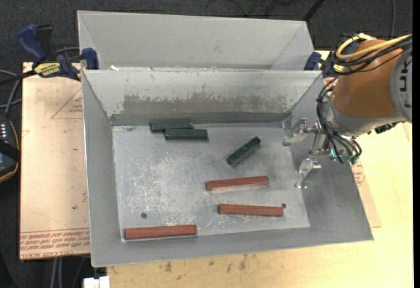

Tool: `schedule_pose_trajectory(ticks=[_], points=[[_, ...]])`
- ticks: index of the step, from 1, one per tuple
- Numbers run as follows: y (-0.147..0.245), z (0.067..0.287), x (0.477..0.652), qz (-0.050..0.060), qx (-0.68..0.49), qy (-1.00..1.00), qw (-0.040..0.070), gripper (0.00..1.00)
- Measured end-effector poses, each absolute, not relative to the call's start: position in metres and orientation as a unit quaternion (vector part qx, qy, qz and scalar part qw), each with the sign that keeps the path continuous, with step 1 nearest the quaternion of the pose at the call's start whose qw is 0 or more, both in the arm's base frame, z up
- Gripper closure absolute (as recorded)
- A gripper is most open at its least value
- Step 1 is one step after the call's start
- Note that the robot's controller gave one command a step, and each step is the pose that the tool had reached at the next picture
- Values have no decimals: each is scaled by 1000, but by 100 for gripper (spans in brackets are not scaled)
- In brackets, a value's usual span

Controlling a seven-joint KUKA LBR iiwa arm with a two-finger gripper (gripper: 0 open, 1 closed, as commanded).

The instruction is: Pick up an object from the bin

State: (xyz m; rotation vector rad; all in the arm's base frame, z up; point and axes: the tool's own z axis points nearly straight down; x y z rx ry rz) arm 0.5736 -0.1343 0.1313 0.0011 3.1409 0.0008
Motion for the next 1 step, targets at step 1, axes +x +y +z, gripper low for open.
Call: schedule_pose_trajectory(ticks=[1], points=[[-133, 131, 574, 0, 0, 1000, 0, 0]])
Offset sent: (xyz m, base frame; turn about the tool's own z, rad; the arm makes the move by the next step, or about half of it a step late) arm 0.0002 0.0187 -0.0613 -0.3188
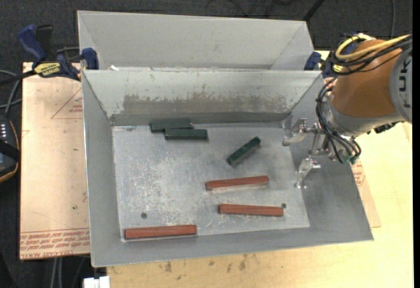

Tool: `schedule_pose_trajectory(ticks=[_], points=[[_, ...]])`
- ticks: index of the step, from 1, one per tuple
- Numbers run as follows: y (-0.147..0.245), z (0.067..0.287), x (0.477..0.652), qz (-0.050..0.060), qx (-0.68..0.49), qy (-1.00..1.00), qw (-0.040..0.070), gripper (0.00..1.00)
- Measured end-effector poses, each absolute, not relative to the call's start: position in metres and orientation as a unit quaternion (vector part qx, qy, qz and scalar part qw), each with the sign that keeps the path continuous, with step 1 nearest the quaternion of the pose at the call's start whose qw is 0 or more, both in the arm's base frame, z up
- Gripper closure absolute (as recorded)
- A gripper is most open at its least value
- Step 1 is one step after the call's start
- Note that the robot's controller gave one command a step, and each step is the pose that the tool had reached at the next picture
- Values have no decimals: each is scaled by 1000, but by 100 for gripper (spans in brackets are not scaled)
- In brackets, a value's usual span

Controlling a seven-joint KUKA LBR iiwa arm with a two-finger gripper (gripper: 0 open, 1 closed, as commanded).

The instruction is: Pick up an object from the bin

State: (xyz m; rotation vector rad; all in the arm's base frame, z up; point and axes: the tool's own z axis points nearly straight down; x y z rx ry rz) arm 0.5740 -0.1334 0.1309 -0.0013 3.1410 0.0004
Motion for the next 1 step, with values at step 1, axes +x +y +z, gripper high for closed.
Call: schedule_pose_trajectory(ticks=[1], points=[[-115, 77, 580, -2, -158, 987, 9, 100]])
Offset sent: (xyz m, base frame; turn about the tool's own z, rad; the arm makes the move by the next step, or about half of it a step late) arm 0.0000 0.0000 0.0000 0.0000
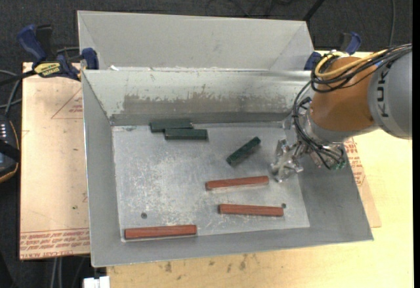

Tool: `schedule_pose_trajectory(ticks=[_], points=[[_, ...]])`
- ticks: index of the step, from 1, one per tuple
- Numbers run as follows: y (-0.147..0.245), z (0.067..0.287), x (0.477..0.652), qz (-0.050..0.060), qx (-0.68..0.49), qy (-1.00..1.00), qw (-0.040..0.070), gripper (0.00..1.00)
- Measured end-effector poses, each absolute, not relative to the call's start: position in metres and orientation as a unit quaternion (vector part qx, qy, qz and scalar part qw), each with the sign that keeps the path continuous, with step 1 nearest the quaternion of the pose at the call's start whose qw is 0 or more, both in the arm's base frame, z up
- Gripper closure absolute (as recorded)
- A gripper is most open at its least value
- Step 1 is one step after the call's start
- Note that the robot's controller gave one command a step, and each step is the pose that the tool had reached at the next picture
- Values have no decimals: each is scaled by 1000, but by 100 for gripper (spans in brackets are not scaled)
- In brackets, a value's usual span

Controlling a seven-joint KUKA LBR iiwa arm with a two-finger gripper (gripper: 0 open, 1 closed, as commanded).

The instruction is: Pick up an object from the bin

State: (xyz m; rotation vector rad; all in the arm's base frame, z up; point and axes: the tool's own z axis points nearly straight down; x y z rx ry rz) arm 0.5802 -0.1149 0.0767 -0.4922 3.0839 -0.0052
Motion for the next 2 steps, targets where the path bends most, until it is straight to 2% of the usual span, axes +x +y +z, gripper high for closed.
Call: schedule_pose_trajectory(ticks=[1, 2], points=[[-115, 77, 580, -2, -158, 987, 9, 100], [-114, 116, 580, 1, -166, 986, -1, 100]])
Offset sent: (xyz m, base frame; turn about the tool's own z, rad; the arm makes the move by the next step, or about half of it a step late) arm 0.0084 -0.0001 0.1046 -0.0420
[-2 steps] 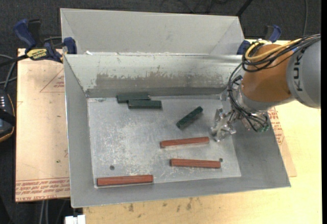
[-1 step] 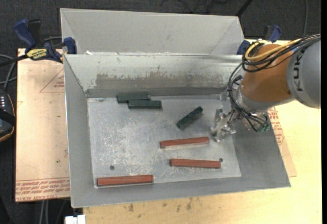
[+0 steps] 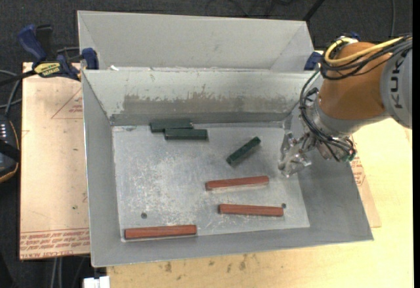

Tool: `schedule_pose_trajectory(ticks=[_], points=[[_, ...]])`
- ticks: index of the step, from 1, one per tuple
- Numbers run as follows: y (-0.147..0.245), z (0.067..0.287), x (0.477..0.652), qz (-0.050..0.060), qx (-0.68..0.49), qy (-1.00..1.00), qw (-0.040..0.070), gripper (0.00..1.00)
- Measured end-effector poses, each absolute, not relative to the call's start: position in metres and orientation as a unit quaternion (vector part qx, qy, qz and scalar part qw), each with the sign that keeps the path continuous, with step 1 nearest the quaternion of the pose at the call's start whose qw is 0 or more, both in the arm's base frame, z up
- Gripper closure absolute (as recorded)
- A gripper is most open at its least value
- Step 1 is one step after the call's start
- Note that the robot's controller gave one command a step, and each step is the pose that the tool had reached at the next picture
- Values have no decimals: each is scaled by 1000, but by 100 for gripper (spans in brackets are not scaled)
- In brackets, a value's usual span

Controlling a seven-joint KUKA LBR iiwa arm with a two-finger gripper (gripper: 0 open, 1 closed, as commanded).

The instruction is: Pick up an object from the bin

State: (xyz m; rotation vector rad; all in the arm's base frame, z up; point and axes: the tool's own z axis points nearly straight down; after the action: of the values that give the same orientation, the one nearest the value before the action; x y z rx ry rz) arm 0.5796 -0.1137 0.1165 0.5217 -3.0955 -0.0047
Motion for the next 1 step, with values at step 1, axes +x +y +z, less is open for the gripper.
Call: schedule_pose_trajectory(ticks=[1], points=[[-104, 184, 576, -1, 176, -984, 0, 100]])
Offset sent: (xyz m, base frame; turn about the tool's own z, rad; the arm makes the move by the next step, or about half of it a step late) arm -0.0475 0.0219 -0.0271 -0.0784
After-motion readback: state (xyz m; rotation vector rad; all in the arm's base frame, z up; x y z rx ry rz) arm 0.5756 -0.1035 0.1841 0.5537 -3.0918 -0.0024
